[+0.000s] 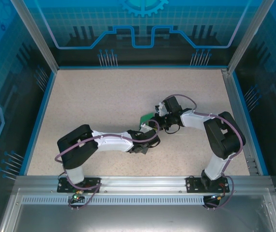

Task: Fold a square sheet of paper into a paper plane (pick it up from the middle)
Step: Fourth fold the wing at the center of the table.

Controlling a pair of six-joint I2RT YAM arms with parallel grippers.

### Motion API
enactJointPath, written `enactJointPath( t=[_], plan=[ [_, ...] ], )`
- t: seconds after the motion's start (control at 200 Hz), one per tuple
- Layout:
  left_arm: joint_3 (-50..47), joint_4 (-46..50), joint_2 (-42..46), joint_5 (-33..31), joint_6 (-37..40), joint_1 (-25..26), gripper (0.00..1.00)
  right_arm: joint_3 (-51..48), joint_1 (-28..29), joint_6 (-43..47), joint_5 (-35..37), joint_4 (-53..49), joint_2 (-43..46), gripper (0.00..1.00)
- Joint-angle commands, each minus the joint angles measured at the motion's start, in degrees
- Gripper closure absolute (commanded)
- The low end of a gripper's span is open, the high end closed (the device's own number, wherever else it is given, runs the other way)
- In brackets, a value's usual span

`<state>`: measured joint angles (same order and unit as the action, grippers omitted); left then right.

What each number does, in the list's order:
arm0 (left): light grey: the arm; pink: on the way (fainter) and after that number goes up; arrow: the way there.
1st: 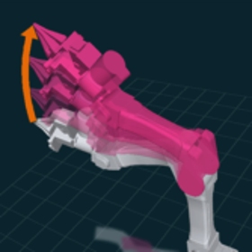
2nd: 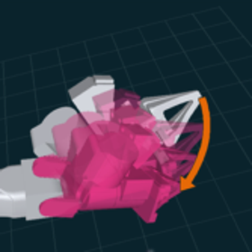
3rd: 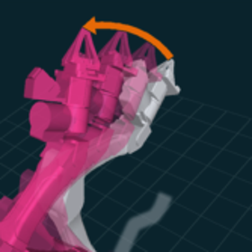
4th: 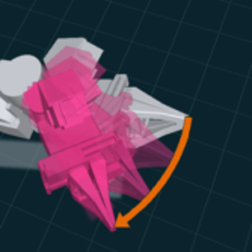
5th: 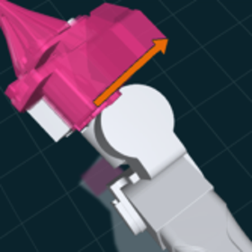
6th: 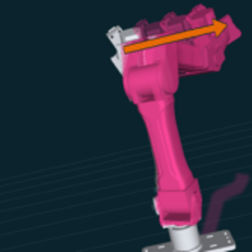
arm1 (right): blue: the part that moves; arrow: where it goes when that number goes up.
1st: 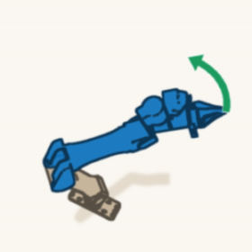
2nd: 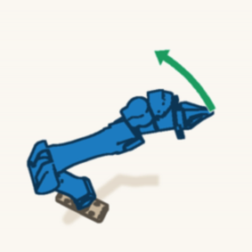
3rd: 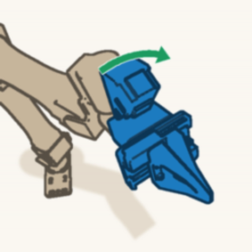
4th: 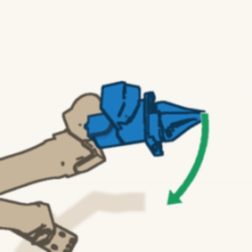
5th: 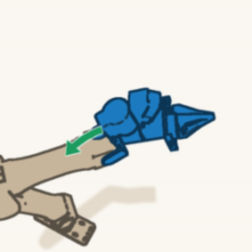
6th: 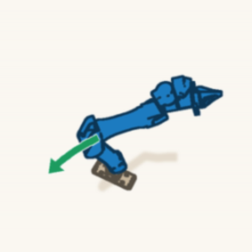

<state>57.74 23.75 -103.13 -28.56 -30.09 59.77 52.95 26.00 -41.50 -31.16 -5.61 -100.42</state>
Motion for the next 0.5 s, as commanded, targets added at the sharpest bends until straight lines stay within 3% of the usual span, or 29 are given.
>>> enactJointPath(
  t=[0.0,0.37,0.495],
  plan=[
    [0.27,0.89,0.16,-1.82,-0.67,0.26,0.68,1.18,0.9,0.71,-1.35,-1.71,-0.65,0.88],
    [0.09,-0.45,3.05,-1.76,0.15,0.26,0.64,0.91,0.9,0.83,-1.17,-1.6,-0.91,0.88],
    [0.14,-0.57,2.69,-1.66,0.21,0.26,0.68,0.88,0.9,0.81,-1.16,-1.51,-1.18,0.88]
  ],
)
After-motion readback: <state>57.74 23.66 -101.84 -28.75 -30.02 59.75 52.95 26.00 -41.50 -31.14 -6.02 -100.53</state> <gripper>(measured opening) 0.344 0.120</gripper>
